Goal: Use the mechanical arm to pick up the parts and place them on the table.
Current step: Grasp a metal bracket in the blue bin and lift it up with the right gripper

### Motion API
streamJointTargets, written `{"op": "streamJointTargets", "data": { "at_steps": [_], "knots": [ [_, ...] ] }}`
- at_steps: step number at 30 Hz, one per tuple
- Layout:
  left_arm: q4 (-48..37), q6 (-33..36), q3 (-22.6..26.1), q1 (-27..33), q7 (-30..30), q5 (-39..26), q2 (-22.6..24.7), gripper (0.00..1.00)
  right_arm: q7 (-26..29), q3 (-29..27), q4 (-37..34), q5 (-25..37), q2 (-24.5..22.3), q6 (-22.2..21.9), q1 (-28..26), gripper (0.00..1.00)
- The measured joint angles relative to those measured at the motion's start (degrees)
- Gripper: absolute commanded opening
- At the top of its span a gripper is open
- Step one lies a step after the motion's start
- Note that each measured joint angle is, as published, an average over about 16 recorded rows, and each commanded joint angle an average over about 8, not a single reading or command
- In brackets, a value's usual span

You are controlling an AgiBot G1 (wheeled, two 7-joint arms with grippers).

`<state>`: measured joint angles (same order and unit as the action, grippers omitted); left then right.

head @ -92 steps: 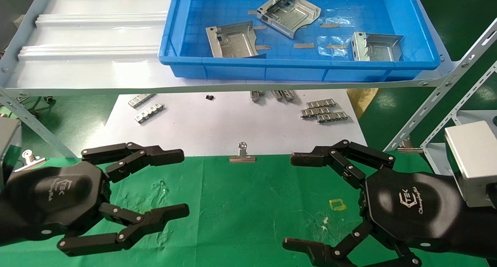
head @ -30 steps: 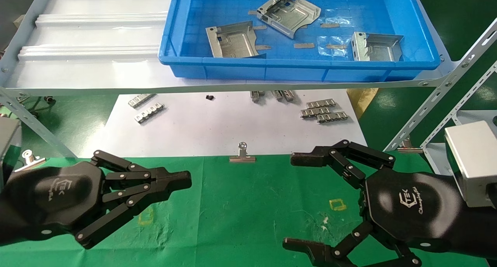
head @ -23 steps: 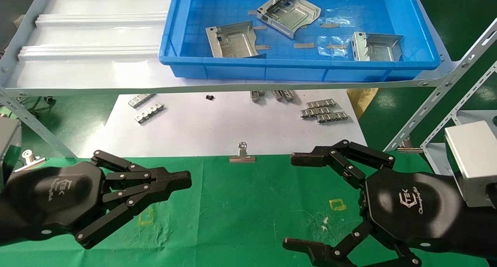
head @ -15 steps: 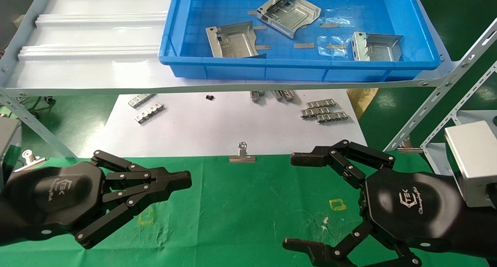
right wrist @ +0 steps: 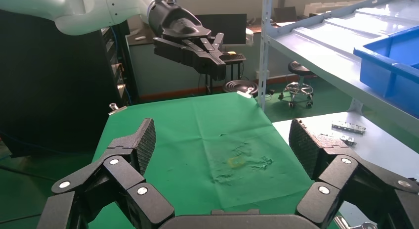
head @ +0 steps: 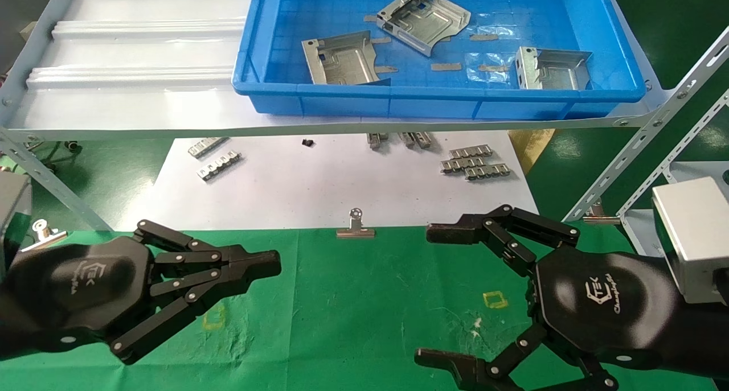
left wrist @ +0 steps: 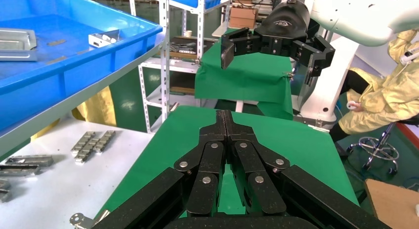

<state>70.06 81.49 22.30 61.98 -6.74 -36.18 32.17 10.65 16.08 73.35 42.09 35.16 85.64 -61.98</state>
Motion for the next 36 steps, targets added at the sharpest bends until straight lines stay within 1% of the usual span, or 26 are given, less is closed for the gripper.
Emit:
{"op": "streamJointTargets", "data": {
  "at_steps": [3,6,7,12,16,22,30,31,32,36],
  "knots": [
    [0.0,0.0,0.0,0.0,0.0,0.0,0.0,0.56,0.15,0.16,-0.12,0.63,0.35,-0.34,-1.14,1.0],
    [0.0,0.0,0.0,0.0,0.0,0.0,0.0,0.94,0.4,0.56,-0.96,2.0,1.34,-1.09,-3.64,1.0],
    [0.0,0.0,0.0,0.0,0.0,0.0,0.0,1.0,0.46,0.75,-1.47,2.6,1.82,-1.41,-4.75,1.0],
    [0.0,0.0,0.0,0.0,0.0,0.0,0.0,1.0,0.31,2.16,-5.94,7.02,5.47,-3.97,-12.18,1.0],
    [0.0,0.0,0.0,0.0,0.0,0.0,0.0,1.0,-0.4,3.98,-12.06,12.25,9.81,-7.29,-19.8,1.0],
    [0.0,0.0,0.0,0.0,0.0,0.0,0.0,1.0,-2.53,7.25,-24.64,20.79,17.54,-13.91,-30.41,1.0],
    [0.0,0.0,0.0,0.0,0.0,0.0,0.0,1.0,-6.1,12.2,-42.86,31.17,28.26,-22.76,-41.14,1.0],
    [0.0,0.0,0.0,0.0,0.0,0.0,0.0,1.0,-6.46,12.76,-45.09,32.23,29.58,-23.9,-42.24,0.97],
    [0.0,0.0,0.0,0.0,0.0,0.0,0.0,1.0,-6.79,13.29,-47.28,33.2,30.88,-25.06,-43.28,0.87],
    [0.0,0.0,0.0,0.0,0.0,0.0,0.0,1.0,-7.97,15.11,-55.18,36.43,35.65,-30.05,-46.84,0.37]
  ]
}}
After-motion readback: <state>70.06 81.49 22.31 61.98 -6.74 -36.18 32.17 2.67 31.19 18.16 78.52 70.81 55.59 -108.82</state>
